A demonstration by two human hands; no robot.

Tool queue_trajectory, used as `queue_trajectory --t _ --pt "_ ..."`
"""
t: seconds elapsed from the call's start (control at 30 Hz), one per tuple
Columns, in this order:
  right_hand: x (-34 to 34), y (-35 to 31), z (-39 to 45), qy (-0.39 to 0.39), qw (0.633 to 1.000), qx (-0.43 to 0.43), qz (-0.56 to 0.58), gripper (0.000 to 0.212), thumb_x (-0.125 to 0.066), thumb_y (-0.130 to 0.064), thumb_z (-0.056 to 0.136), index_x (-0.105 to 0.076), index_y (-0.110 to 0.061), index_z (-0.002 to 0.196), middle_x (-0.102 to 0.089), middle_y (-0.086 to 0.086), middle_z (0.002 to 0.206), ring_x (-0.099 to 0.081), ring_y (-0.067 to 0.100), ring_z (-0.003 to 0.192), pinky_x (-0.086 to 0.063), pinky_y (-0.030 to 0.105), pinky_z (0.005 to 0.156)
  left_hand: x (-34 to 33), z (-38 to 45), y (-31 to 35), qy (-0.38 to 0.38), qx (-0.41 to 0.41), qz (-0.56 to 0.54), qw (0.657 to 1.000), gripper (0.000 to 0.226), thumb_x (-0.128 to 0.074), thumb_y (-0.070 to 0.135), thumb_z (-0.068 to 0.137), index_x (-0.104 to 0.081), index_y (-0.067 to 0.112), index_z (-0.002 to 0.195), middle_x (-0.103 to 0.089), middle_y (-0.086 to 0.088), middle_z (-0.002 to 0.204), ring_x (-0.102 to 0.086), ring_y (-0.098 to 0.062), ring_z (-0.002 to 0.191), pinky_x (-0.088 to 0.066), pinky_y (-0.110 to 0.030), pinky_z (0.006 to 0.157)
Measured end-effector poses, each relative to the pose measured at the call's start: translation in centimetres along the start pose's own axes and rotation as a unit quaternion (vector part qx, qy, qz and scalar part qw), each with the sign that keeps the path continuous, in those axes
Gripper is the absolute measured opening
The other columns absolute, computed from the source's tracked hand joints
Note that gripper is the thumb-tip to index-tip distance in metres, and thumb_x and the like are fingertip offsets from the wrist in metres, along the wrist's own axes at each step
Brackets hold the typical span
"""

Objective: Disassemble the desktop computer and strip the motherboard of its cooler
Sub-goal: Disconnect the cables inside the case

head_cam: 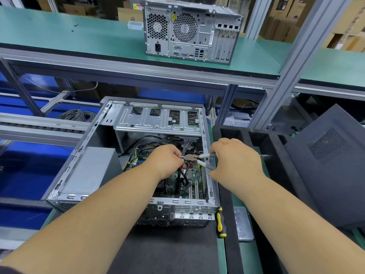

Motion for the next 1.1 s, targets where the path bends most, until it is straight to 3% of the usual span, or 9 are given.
queue_trajectory --t 0.17,0.37,0.47,0.6,0.67,0.77,0.93,1.1 --pt "0.2 -0.2 0.0 0.004 1.0 0.005 -0.008 0.03 -0.071 -0.042 0.078 -0.058 -0.03 0.102 -0.054 -0.011 0.099 -0.05 0.013 0.094 -0.037 0.026 0.061 0.0 0.0 0.0 0.0 -0.001 0.001 1.0 0.007 -0.061 0.016 0.082 -0.067 0.013 0.085 -0.075 -0.002 0.083 -0.069 -0.028 0.085 -0.055 -0.039 0.073" --pt "0.4 -0.4 -0.3 0.012 1.0 0.016 -0.013 0.028 -0.068 -0.039 0.081 -0.058 -0.028 0.105 -0.053 -0.01 0.1 -0.052 0.015 0.094 -0.039 0.027 0.061 -0.2 0.1 -0.2 -0.005 -0.001 -0.023 1.0 0.014 -0.056 0.013 0.085 -0.068 0.005 0.084 -0.075 0.001 0.076 -0.057 -0.019 0.066 -0.044 -0.028 0.061" --pt "0.4 -0.6 -0.4 0.016 0.999 0.025 -0.013 0.028 -0.066 -0.04 0.082 -0.057 -0.027 0.106 -0.053 -0.009 0.101 -0.052 0.015 0.094 -0.04 0.027 0.061 -0.3 0.2 0.0 -0.004 -0.01 -0.011 1.0 0.019 -0.055 0.014 0.088 -0.069 0.007 0.078 -0.073 0.008 0.07 -0.053 -0.014 0.058 -0.043 -0.024 0.058" --pt "0.4 -0.9 -0.5 0.017 0.999 0.03 -0.026 0.024 -0.066 -0.037 0.083 -0.056 -0.027 0.102 -0.049 -0.009 0.098 -0.049 0.015 0.088 -0.034 0.027 0.057 0.0 0.0 0.1 0.031 -0.014 0.037 0.999 0.019 -0.055 0.016 0.089 -0.07 0.013 0.077 -0.066 0.015 0.056 -0.045 0.001 0.037 -0.032 -0.017 0.043" --pt "0.2 -1.1 -0.4 0.016 0.999 0.033 -0.035 0.022 -0.066 -0.032 0.082 -0.055 -0.026 0.101 -0.046 -0.009 0.095 -0.046 0.015 0.084 -0.033 0.028 0.055 0.0 -0.1 0.3 0.042 -0.018 0.066 0.997 0.014 -0.055 0.016 0.088 -0.067 0.013 0.083 -0.067 0.012 0.062 -0.052 0.003 0.046 -0.035 -0.021 0.047" --pt "0.1 -1.3 -0.3 0.015 0.998 0.042 -0.038 0.023 -0.068 -0.029 0.081 -0.056 -0.026 0.1 -0.048 -0.008 0.095 -0.047 0.016 0.083 -0.034 0.028 0.055 0.1 -0.3 1.0 0.053 -0.036 0.16 0.985 0.004 -0.055 0.019 0.089 -0.057 0.016 0.089 -0.065 0.003 0.082 -0.059 -0.018 0.076 -0.041 -0.029 0.06" --pt "0.3 -1.4 -0.1 0.013 0.996 0.068 -0.048 0.022 -0.066 -0.03 0.083 -0.055 -0.025 0.101 -0.049 -0.008 0.097 -0.048 0.017 0.086 -0.034 0.029 0.057 0.1 -0.5 1.9 0.075 -0.105 0.296 0.947 0.009 -0.052 0.017 0.092 -0.043 0.018 0.09 -0.05 0.0 0.075 -0.049 -0.023 0.071 -0.04 -0.034 0.06" --pt "0.4 -1.2 0.5 0.009 0.995 0.077 -0.065 0.025 -0.067 -0.031 0.082 -0.052 -0.028 0.101 -0.044 -0.009 0.095 -0.038 0.014 0.082 -0.032 0.028 0.058 0.5 -0.4 1.6 0.057 -0.135 0.265 0.953 0.006 -0.05 0.019 0.094 -0.047 0.017 0.09 -0.056 -0.002 0.077 -0.052 -0.026 0.075 -0.044 -0.036 0.064"
Point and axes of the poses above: each hand's wrist, its own z-axis towards the middle knuckle, its own x-axis out of the back of the hand, y = z × x, the point moved 7 cm from there along z, towards the middle knuckle
